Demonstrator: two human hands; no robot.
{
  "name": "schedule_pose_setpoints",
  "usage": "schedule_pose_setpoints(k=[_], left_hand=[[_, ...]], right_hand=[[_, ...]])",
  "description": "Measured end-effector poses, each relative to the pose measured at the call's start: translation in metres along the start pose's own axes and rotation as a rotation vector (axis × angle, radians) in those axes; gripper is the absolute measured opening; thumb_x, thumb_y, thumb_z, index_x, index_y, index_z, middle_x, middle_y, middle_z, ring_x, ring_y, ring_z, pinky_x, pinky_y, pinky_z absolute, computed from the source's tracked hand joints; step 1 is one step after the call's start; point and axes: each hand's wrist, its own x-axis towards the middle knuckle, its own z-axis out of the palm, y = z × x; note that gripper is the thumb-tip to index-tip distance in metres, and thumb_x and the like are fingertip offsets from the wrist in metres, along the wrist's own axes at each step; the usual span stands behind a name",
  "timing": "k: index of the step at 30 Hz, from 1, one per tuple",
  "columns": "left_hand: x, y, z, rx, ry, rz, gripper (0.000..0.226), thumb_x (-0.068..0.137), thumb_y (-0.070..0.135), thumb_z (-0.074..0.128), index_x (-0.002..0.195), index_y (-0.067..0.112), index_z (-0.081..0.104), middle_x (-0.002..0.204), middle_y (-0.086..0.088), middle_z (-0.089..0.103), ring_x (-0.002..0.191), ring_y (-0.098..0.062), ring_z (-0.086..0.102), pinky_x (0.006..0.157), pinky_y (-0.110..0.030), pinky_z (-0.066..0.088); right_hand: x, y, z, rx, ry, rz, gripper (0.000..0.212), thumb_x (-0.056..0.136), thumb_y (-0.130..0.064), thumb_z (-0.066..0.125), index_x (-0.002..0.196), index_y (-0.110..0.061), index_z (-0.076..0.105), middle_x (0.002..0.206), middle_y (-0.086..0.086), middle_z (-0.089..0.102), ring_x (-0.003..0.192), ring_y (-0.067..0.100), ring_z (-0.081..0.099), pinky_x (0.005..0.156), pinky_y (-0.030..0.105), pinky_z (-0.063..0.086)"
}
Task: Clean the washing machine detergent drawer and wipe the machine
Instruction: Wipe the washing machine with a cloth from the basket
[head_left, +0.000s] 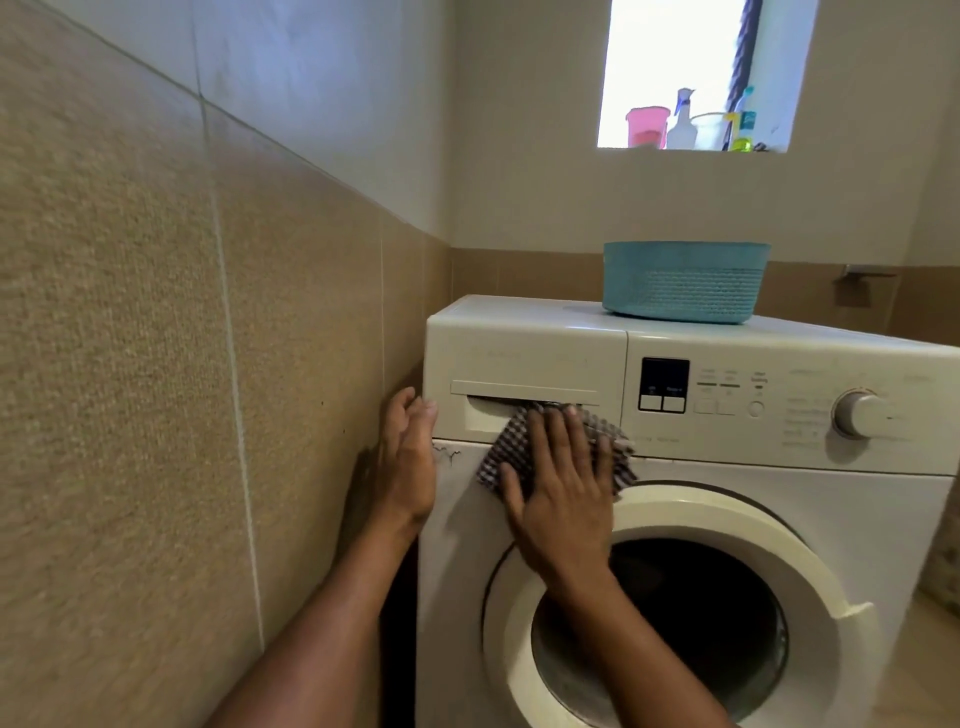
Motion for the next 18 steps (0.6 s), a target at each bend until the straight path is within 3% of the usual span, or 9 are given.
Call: schedule_pose_setpoints(k=[1, 2, 4, 5, 7, 12, 15, 18], left_hand=[[0.001, -0.002, 0.0, 0.005, -0.006, 0.004, 0.051, 0.104, 0.04, 0.044, 0.151, 0.023, 0.04, 0.136, 0.006, 0.056, 0.117, -0.01, 0.052, 0.073, -0.008, 0.037], [0.001, -0.003, 0.001, 0.006, -0.012, 0.001, 0.05, 0.105, 0.036, 0.044, 0.152, 0.02, 0.04, 0.14, 0.004, 0.055, 0.12, -0.011, 0.052, 0.072, -0.008, 0.037], [0.0, -0.002, 0.002, -0.02, -0.002, 0.018, 0.055, 0.1, 0.041, 0.05, 0.15, 0.019, 0.042, 0.146, -0.001, 0.055, 0.128, -0.016, 0.054, 0.096, -0.014, 0.039], [0.001, -0.002, 0.002, -0.045, 0.01, 0.016, 0.063, 0.093, 0.049, 0.051, 0.148, 0.022, 0.044, 0.144, -0.003, 0.057, 0.128, -0.018, 0.056, 0.108, -0.026, 0.04], [0.008, -0.01, 0.001, -0.106, 0.019, -0.005, 0.077, 0.078, 0.062, 0.049, 0.146, 0.027, 0.045, 0.138, -0.002, 0.061, 0.124, -0.019, 0.059, 0.112, -0.044, 0.043], [0.014, -0.018, 0.001, -0.139, -0.014, -0.015, 0.081, 0.074, 0.067, 0.047, 0.145, 0.029, 0.047, 0.135, 0.0, 0.064, 0.123, -0.018, 0.06, 0.111, -0.049, 0.043], [0.011, -0.014, 0.0, -0.146, -0.004, -0.001, 0.069, 0.084, 0.057, 0.05, 0.144, 0.023, 0.048, 0.136, -0.002, 0.063, 0.123, -0.016, 0.059, 0.111, -0.039, 0.043], [0.014, -0.011, 0.0, -0.149, 0.002, 0.057, 0.041, 0.105, 0.032, 0.045, 0.141, 0.015, 0.05, 0.122, 0.003, 0.064, 0.104, -0.002, 0.063, 0.082, -0.006, 0.046]], right_hand=[[-0.001, 0.004, 0.001, -0.002, 0.011, 0.065, 0.071, 0.095, -0.052, 0.043, 0.155, -0.018, 0.029, 0.163, 0.003, 0.024, 0.153, 0.017, 0.006, 0.123, 0.049, 0.003], [-0.001, -0.003, 0.002, 0.022, 0.016, 0.135, 0.07, 0.094, -0.05, 0.042, 0.154, -0.016, 0.03, 0.162, 0.004, 0.025, 0.153, 0.019, 0.006, 0.122, 0.051, 0.005], [0.003, -0.041, 0.007, 0.113, 0.037, 0.178, 0.067, 0.093, -0.043, 0.041, 0.152, -0.012, 0.036, 0.16, 0.009, 0.03, 0.152, 0.024, 0.013, 0.119, 0.054, 0.01], [0.004, -0.062, 0.009, 0.145, 0.033, 0.135, 0.067, 0.093, -0.041, 0.041, 0.152, -0.011, 0.036, 0.16, 0.01, 0.03, 0.152, 0.026, 0.016, 0.119, 0.054, 0.011], [0.002, -0.085, 0.013, 0.147, 0.03, 0.025, 0.067, 0.093, -0.038, 0.041, 0.154, -0.012, 0.031, 0.162, 0.01, 0.026, 0.152, 0.026, 0.017, 0.119, 0.051, 0.012], [-0.02, -0.034, 0.026, 0.036, -0.038, -0.35, 0.082, 0.08, -0.018, 0.065, 0.155, -0.018, 0.031, 0.163, 0.002, 0.019, 0.153, 0.022, 0.009, 0.122, 0.047, 0.009], [-0.008, -0.017, 0.028, -0.018, -0.041, -0.527, 0.078, 0.081, -0.022, 0.065, 0.153, -0.019, 0.035, 0.163, 0.001, 0.021, 0.153, 0.019, 0.009, 0.123, 0.046, 0.008], [0.034, -0.036, 0.016, -0.036, -0.033, -0.656, 0.071, 0.092, -0.035, 0.051, 0.156, -0.019, 0.026, 0.165, 0.002, 0.015, 0.154, 0.018, 0.003, 0.124, 0.045, 0.001]])
